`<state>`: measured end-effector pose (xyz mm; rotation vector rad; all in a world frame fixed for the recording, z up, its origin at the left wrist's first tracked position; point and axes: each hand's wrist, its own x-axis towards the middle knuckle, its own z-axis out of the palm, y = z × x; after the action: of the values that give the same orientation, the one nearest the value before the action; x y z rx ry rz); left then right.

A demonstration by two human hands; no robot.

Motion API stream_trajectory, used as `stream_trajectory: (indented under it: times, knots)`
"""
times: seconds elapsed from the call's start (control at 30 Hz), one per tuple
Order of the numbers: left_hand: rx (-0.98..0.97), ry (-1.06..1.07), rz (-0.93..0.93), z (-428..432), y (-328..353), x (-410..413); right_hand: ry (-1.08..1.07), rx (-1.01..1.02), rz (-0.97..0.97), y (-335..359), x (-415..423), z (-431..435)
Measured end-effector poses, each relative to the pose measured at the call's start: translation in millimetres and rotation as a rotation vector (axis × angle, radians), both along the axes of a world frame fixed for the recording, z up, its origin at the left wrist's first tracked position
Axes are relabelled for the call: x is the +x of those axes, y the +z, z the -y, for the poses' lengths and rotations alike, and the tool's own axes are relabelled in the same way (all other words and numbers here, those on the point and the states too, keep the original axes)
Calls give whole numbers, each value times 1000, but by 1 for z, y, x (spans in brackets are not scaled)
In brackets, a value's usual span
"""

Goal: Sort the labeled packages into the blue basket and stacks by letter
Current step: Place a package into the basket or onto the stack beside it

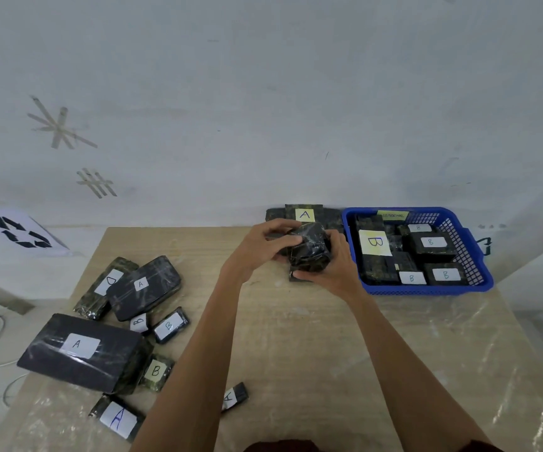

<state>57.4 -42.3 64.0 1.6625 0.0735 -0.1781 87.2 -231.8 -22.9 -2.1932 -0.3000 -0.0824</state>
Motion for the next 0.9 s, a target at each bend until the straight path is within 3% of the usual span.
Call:
stream_trajectory:
  times: [0.9]
  knots:
    - [-2,42,-23,2,-10,-6,1,-174,28,7,-5,-5]
